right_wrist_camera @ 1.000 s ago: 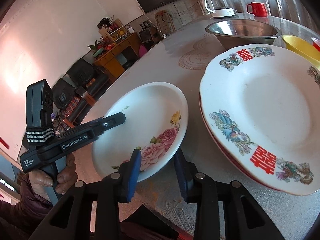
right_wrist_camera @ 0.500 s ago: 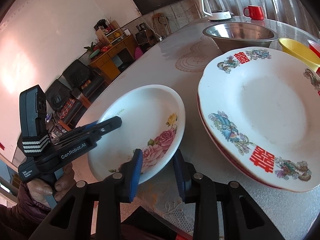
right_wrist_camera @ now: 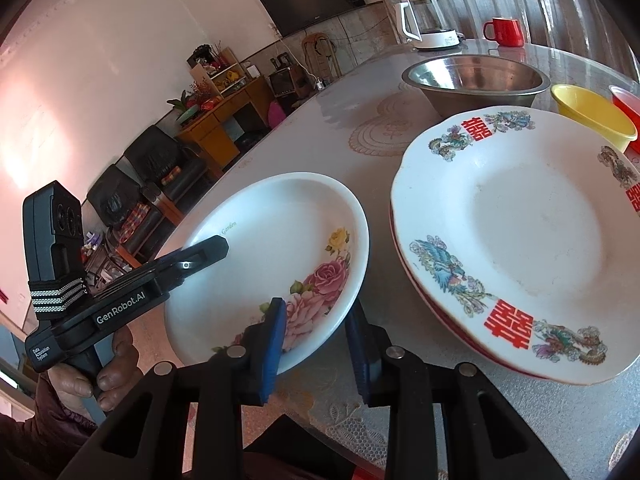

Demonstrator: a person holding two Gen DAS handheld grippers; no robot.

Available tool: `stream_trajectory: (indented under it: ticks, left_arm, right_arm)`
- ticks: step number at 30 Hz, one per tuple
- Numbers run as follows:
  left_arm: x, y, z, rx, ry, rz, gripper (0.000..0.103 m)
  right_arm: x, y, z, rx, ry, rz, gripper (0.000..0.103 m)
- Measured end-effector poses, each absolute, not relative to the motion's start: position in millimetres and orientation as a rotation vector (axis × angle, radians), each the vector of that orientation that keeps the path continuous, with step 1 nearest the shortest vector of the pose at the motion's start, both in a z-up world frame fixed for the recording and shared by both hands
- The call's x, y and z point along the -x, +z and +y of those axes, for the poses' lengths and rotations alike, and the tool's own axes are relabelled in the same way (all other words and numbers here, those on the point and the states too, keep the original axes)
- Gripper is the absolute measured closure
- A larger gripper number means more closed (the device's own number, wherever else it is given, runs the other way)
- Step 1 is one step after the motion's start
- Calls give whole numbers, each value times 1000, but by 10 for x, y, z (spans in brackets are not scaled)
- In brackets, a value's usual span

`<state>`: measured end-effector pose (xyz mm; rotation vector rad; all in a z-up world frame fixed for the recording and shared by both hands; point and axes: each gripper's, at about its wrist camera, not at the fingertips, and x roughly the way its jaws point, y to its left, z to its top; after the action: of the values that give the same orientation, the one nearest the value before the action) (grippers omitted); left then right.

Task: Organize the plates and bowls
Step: 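Carry the pink-rose plate and lower it onto the red-character plate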

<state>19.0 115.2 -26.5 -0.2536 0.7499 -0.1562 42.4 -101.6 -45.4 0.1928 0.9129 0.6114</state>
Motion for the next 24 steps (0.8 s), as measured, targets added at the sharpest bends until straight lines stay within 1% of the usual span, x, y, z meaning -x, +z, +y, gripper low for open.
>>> stream_trajectory:
  ticks: [6,15,24]
  left_arm:
    - [-143,-97,1087,264,-210,714,78]
    - [-308,123,611,220,-326,697,77]
    - [-549,94,100,205,-430,759,76]
  right_arm:
    - [-401,-315,-1132,-243,627,870,73]
    - [-363,-85,-1556,-295,537,788,73]
    - [-375,-19,-2059,-373,398,762,73]
